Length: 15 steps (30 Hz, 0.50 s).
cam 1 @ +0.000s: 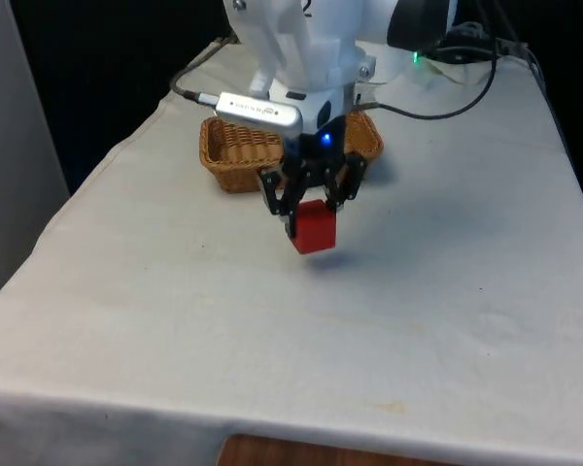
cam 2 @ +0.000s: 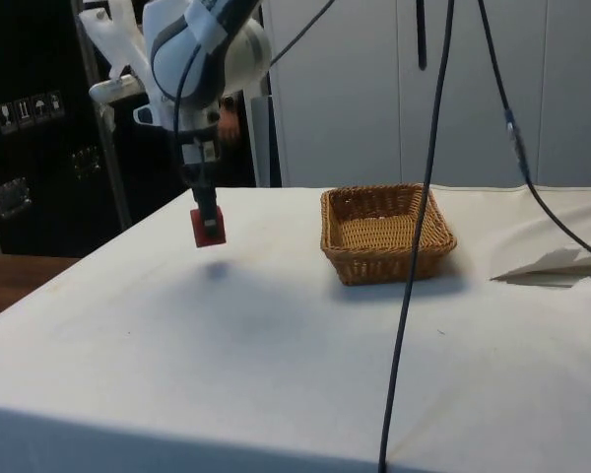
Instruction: Pick up the cube and place it into the basket.
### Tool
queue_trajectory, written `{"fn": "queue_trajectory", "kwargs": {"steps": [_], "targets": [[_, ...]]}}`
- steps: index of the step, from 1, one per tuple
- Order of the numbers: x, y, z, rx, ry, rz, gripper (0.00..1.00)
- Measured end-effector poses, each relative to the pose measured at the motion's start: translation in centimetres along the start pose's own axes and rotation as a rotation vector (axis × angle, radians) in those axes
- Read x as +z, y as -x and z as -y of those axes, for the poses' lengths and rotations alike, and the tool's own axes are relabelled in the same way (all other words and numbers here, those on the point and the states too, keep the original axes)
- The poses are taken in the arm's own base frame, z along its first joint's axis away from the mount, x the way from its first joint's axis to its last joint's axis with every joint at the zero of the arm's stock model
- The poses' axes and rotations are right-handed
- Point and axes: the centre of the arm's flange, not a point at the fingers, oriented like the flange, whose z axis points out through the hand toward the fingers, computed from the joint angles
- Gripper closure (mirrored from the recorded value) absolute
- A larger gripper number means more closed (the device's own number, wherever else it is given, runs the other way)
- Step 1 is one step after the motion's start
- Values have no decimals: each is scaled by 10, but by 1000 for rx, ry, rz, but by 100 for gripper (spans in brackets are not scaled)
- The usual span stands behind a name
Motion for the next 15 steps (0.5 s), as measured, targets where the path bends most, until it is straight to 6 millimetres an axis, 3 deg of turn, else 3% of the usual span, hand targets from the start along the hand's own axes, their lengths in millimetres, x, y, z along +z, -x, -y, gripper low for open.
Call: {"fn": "queue_trajectory", "kwargs": {"steps": [15], "targets": [[-49,33,2,5,-22,-10,97]]}}
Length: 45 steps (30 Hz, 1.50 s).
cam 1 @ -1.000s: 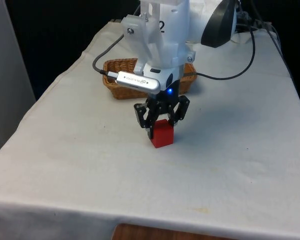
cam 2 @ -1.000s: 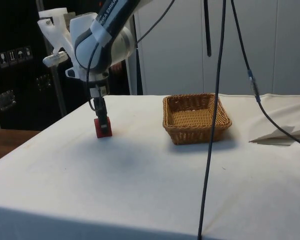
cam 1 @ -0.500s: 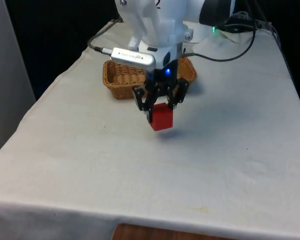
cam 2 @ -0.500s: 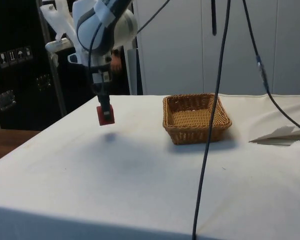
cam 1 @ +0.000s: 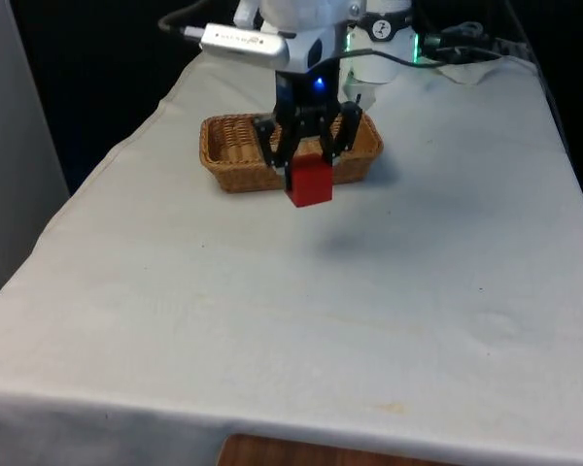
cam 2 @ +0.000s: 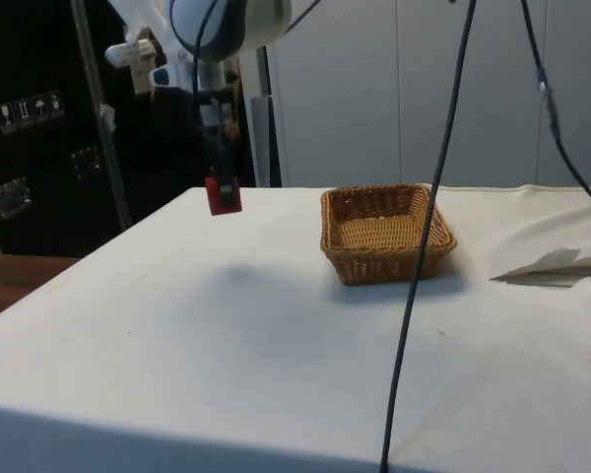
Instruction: Pick up the cube and place it into the basket.
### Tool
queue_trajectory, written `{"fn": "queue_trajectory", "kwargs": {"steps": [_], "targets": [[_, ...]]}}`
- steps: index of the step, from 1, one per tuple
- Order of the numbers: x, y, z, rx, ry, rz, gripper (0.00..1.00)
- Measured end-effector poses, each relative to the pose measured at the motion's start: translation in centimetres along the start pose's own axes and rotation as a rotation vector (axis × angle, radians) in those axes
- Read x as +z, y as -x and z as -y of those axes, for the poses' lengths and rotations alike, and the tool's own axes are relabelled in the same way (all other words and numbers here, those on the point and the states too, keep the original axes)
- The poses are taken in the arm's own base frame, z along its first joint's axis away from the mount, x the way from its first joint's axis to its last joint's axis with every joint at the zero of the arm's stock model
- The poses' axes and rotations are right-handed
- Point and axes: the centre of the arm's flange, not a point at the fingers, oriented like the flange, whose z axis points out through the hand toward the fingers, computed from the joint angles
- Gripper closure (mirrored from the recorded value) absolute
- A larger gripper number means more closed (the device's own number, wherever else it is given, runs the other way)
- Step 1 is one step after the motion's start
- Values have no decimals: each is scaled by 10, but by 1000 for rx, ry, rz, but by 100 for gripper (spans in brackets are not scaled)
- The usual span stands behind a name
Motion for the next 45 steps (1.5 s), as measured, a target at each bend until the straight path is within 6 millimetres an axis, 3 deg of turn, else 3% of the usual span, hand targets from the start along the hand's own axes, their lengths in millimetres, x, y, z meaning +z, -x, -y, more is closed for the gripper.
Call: {"fn": "queue_trajectory", "kwargs": {"steps": [14,20,45], "targets": [[-36,32,7,-1,-19,-12,97],[-48,54,12,-5,-32,-19,97],[-61,123,24,-36,-77,-50,97]]}}
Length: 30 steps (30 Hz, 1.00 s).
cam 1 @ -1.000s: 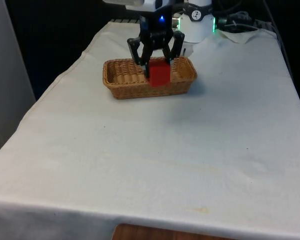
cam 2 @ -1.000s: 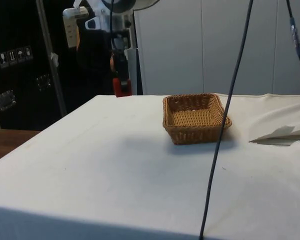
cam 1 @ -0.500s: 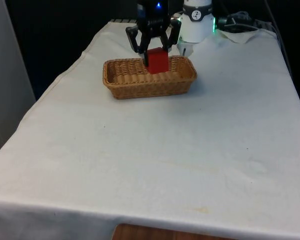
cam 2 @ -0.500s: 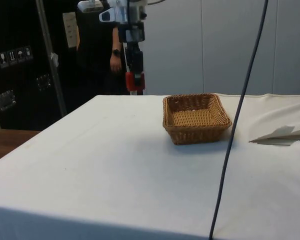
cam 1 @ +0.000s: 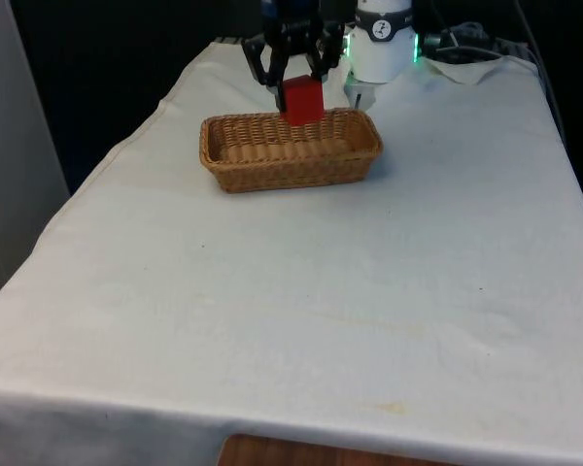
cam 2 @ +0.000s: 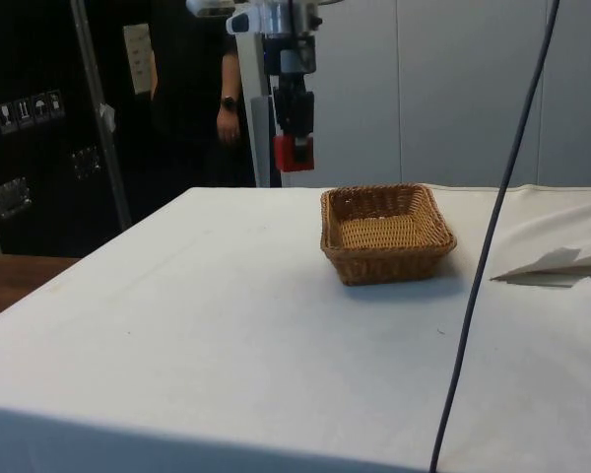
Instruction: Pick up the cube and place it into the basket.
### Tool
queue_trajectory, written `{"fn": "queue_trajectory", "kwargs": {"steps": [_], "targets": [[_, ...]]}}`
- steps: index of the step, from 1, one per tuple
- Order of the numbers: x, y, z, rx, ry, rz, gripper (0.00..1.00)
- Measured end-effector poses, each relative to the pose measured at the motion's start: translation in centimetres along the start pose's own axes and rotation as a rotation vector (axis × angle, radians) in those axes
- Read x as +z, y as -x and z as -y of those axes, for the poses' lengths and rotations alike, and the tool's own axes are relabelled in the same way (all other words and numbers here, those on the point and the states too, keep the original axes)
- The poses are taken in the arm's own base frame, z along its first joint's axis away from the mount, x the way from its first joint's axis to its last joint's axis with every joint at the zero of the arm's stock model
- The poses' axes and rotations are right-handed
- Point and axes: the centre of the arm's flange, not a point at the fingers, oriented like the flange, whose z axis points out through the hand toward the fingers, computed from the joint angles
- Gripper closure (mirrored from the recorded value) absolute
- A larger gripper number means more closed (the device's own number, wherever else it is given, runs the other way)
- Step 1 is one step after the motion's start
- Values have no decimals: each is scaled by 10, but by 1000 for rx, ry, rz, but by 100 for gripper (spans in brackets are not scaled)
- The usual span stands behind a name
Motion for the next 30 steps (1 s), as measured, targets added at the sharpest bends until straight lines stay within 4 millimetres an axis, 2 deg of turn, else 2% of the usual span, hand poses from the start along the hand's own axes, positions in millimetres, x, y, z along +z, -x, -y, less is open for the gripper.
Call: {"fn": "queue_trajectory", "kwargs": {"steps": [14,30], "targets": [[5,39,12,-21,-18,-17,97],[33,80,21,-51,-18,-25,97]]}}
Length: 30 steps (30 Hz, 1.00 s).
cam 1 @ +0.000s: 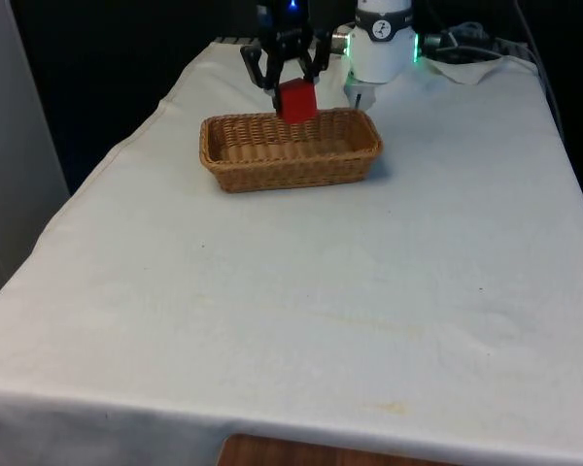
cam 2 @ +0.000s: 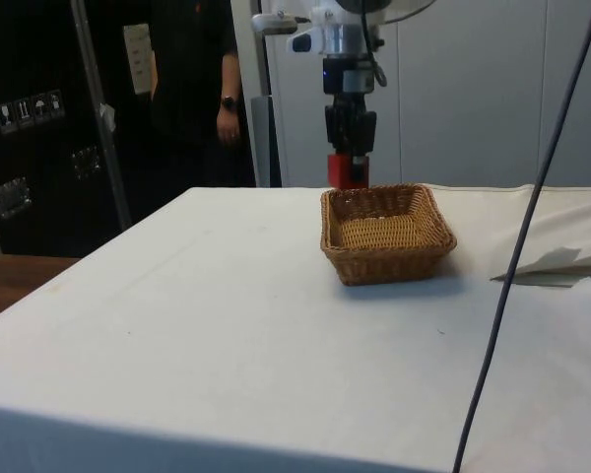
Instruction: Pick up the cube and place it into the basket.
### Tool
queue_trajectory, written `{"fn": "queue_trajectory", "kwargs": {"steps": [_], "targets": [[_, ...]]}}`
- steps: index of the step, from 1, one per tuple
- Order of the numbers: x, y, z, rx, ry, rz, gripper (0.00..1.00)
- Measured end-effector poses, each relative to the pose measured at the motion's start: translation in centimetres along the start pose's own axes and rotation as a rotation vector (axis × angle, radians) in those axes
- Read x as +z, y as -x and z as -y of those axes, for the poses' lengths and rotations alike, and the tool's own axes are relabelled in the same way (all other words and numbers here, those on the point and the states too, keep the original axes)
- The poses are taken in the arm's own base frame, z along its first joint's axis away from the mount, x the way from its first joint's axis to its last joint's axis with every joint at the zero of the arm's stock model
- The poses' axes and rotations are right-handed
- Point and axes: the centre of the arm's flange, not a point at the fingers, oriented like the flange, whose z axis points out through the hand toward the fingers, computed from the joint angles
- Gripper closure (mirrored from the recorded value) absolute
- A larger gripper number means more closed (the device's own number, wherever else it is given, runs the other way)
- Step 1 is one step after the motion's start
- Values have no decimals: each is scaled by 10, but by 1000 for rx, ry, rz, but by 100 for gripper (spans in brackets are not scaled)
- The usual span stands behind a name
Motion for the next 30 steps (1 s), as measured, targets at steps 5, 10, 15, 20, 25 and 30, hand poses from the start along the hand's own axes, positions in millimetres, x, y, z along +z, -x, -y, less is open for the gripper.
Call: {"fn": "queue_trajectory", "kwargs": {"steps": [5,10,15,20,25,30], "targets": [[12,13,4,-10,6,1,97],[23,27,9,-22,13,3,97],[37,39,14,-34,21,8,97],[44,44,16,-39,30,9,97],[49,42,18,-41,29,4,97],[57,39,19,-37,34,11,97]]}}
